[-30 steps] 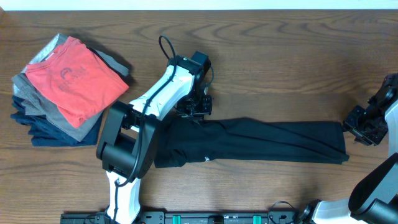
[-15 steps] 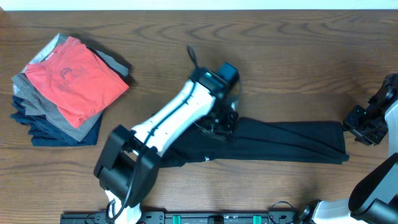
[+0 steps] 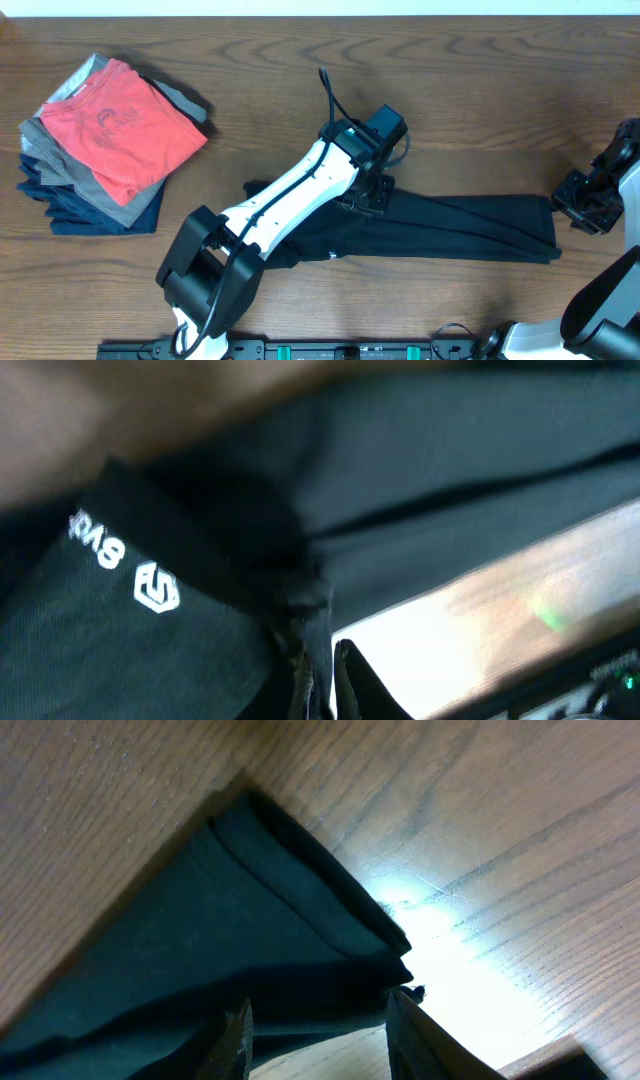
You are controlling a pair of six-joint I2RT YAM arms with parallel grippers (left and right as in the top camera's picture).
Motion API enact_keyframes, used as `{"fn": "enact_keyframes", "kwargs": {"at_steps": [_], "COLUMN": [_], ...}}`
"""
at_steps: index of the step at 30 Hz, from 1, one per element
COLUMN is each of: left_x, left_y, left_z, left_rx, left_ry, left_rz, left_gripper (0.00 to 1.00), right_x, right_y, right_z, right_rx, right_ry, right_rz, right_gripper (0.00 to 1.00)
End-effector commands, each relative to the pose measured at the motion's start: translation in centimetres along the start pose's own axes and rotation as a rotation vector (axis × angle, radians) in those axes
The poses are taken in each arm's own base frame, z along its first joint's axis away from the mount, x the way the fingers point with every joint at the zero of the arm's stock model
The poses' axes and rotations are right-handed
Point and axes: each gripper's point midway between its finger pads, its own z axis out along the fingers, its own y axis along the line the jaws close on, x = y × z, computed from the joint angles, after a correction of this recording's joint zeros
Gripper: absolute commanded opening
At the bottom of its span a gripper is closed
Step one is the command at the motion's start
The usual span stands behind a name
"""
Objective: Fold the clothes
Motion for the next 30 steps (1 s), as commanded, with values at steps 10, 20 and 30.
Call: {"fn": "enact_keyframes", "kwargs": {"at_steps": [10, 20, 30], "left_x": [0.7, 2.4, 2.7], "left_y": [0.5, 5.4, 5.2], "left_z": [-2.4, -6.4, 3.0], "left_rx": [-0.013, -0.233, -0.178], "left_ry": [-0.021, -0.073, 0.061], "left_rz": [0.047, -0.071, -0.099], "left_gripper": [0.22, 0.06, 0.06], "right_x": [0.2, 0.1, 0.2], "right_y": [-0.2, -0.2, -0.1], "right_z": [0.1, 0.1, 0.1], "right_rx": [-0.002, -0.003, -0.010], "right_ry": [0.005, 0.001, 0.006], "right_rz": [-0.005, -0.004, -0.004], "right_gripper": [0.42, 0.42, 0.42]}}
